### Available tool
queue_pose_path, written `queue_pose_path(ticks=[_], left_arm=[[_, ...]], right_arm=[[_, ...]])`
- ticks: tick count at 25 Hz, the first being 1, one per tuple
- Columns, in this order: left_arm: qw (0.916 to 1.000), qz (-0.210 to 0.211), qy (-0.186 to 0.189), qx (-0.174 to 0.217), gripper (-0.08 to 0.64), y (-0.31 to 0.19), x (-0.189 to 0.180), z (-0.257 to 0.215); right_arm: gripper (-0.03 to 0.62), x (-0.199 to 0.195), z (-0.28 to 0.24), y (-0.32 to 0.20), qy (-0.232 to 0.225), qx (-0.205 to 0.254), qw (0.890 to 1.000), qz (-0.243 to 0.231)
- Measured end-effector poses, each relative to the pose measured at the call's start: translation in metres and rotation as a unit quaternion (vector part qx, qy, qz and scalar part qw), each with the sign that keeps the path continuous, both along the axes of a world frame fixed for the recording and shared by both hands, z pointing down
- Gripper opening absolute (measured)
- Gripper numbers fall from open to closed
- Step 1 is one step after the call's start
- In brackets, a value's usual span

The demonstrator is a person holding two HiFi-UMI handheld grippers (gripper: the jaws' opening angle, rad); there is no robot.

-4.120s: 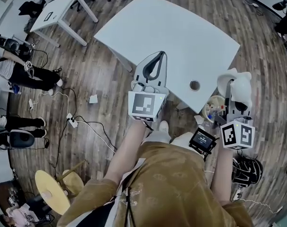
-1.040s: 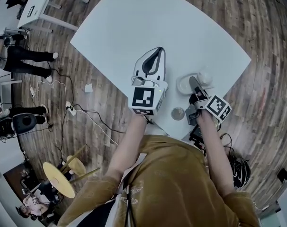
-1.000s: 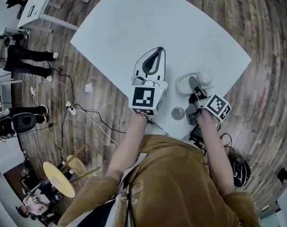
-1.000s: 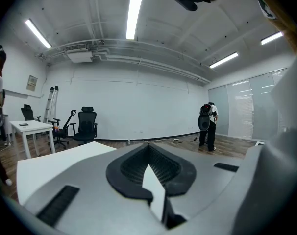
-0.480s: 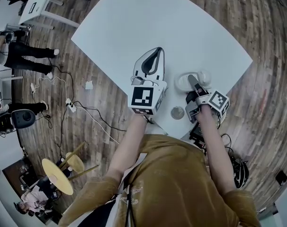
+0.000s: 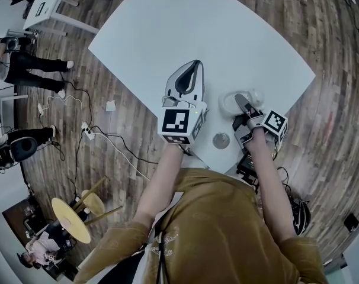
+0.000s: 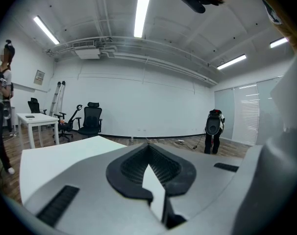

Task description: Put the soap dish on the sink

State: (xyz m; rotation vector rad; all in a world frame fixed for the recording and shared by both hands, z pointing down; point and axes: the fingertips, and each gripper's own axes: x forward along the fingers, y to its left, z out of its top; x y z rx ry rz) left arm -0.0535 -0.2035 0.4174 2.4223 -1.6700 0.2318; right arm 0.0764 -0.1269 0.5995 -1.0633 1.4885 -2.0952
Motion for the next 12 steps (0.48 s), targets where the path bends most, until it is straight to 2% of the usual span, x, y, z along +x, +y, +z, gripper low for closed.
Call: queue_pose_path(ticks=[12], left_arm=[[0.9997,-0.013,0.021,-0.010,0.008,-0.002,-0.011,0.006]], right_arm=[[0.161,-0.001,0.002,0.001,0.019,-0.014,1.000,-0.005]])
